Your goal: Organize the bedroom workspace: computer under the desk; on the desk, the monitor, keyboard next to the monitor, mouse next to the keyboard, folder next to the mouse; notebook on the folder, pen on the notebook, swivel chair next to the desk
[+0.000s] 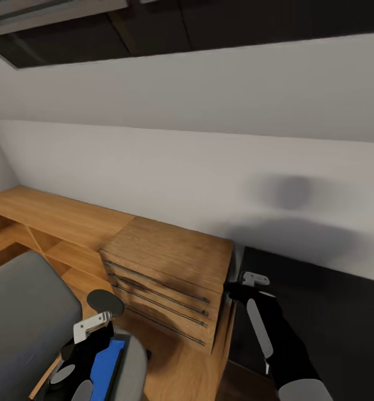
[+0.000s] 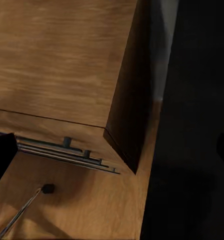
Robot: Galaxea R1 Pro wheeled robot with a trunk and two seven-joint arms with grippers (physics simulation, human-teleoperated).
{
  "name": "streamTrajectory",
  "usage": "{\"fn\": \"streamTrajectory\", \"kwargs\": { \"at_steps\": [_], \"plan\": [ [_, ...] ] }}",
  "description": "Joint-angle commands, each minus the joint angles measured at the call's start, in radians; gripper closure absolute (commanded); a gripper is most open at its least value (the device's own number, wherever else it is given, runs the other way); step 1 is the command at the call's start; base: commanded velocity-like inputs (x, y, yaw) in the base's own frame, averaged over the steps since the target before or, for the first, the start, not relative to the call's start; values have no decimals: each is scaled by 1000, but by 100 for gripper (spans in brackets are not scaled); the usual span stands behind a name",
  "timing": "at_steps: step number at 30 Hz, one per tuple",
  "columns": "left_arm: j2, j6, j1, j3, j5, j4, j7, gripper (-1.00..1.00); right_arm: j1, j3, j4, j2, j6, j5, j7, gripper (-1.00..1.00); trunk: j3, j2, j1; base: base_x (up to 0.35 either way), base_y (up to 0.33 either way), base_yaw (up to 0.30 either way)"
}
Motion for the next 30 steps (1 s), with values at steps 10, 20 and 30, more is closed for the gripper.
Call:
{"fn": "streamTrajectory", "kwargs": {
  "at_steps": [10, 20, 30],
  "plan": [
    [1, 1, -1, -2, 7, -1, 27, -100, 0, 21, 0, 0, 3, -11, -6, -100, -1, -1, 0, 0, 0, 280],
    [1, 1, -1, -2, 7, -1, 29, -100, 0, 23, 1, 0, 3, -11, -7, -100, -1, -1, 0, 0, 0, 280],
    [1, 0, -1, -2, 7, -1, 29, -100, 0, 46, 9, 0, 3, -10, -6, -100, -1, -1, 0, 0, 0, 280]
  ]
}}
